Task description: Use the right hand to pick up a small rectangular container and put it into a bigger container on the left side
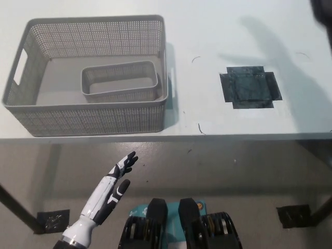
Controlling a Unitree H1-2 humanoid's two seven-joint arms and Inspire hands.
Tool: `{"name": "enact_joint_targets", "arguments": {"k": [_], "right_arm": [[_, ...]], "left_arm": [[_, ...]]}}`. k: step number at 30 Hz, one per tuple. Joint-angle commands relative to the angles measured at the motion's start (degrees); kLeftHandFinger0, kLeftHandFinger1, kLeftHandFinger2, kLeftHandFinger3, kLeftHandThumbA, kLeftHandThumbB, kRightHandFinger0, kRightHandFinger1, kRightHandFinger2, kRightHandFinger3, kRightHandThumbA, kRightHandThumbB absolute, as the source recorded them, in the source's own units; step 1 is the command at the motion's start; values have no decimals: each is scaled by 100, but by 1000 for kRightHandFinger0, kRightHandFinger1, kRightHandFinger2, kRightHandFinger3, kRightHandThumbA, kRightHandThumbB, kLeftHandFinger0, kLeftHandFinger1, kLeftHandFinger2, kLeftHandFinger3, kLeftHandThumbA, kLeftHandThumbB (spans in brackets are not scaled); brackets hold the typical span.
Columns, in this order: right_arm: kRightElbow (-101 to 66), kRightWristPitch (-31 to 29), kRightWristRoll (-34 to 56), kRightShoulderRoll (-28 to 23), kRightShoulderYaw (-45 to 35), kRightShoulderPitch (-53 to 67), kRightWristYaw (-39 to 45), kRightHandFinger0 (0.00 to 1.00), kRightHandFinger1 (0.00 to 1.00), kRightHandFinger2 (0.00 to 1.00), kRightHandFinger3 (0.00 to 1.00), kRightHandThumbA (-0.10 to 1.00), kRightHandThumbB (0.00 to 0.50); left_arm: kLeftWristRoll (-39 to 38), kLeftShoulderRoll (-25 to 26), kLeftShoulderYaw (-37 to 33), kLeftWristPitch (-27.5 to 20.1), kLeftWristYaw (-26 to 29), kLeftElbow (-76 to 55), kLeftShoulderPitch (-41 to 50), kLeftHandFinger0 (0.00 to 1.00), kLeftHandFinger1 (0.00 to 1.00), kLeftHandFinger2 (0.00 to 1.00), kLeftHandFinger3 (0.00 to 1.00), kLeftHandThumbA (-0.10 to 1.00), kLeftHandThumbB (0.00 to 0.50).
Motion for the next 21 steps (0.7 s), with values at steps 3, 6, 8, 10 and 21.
{"name": "enact_joint_targets", "arguments": {"k": [3, 6, 8, 10, 21], "right_arm": [[-8522, 1536, 3532, -608, -1009, 3081, -172, 1000, 1000, 1000, 1000, 1000, 450], [-9816, 1481, 3115, -305, -375, 3728, -563, 1000, 1000, 1000, 1000, 816, 499], [-9850, 631, 2173, 149, -59, 4290, -503, 1000, 1000, 1000, 1000, 839, 367], [-9850, 27, 1266, 770, 236, 4865, -495, 1000, 1000, 1000, 1000, 869, 427], [-8719, -1808, 976, 1094, 1161, 7134, -439, 1000, 1000, 1000, 1000, 1000, 417]], "left_arm": [[10, 41, 36, -131, 30, -14, -232, 1000, 1000, 1000, 1000, 1000, 297], [57, 31, 28, -177, 60, -4, -196, 1000, 1000, 1000, 1000, 1000, 303], [65, 19, 17, -211, 65, 36, -189, 1000, 1000, 1000, 1000, 1000, 295], [45, 1, -1, -236, 51, 66, -177, 1000, 1000, 1000, 1000, 1000, 296], [1, 60, 8, -303, 5, 145, -243, 1000, 1000, 1000, 1000, 995, 295]]}}
